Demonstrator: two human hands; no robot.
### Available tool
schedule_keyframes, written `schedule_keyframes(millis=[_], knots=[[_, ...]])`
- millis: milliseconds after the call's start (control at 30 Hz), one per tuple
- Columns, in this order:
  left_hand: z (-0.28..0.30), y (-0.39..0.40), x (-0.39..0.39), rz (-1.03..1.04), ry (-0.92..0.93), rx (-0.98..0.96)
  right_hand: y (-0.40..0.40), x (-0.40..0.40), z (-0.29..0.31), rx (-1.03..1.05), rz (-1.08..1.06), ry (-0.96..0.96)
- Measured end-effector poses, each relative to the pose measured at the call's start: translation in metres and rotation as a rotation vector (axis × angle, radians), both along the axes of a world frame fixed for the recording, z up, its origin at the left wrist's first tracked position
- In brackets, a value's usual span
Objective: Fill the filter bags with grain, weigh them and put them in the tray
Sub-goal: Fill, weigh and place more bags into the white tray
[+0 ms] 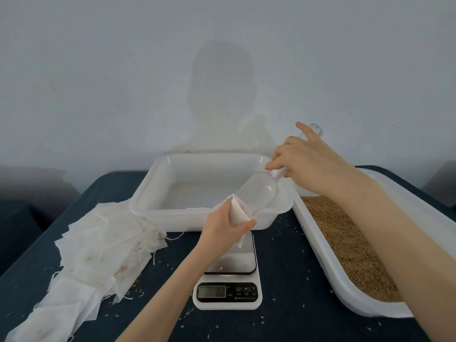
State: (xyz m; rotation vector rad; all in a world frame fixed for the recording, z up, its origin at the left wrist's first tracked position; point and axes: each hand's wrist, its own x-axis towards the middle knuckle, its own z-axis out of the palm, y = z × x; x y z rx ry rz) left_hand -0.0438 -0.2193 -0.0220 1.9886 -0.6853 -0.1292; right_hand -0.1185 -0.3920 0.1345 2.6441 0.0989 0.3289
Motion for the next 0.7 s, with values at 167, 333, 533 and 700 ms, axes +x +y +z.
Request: schedule_keyframes(millis=[167,333,533,700], knots=[[0.007,0.003,0.005,-0.094,0.023,0.026,-0.038,-0.010,-0.023,0.436,-0.091,0.069],[0.005,0.002,0.010,-0.081,0.048,-0.044,-0.069,-0.033,-0.054,0.818,-0.163,0.068],[-0.009,-0.004,0.009,-0.149,0.214,-0.217,-0.106,-0.065,-0.084,0.847,-0.410,0.059],[-0.040,0.013,0.018,-0.112,0.043,0.065,-0.132,-0.074,-0.109,0.738,-0.592,0.195]])
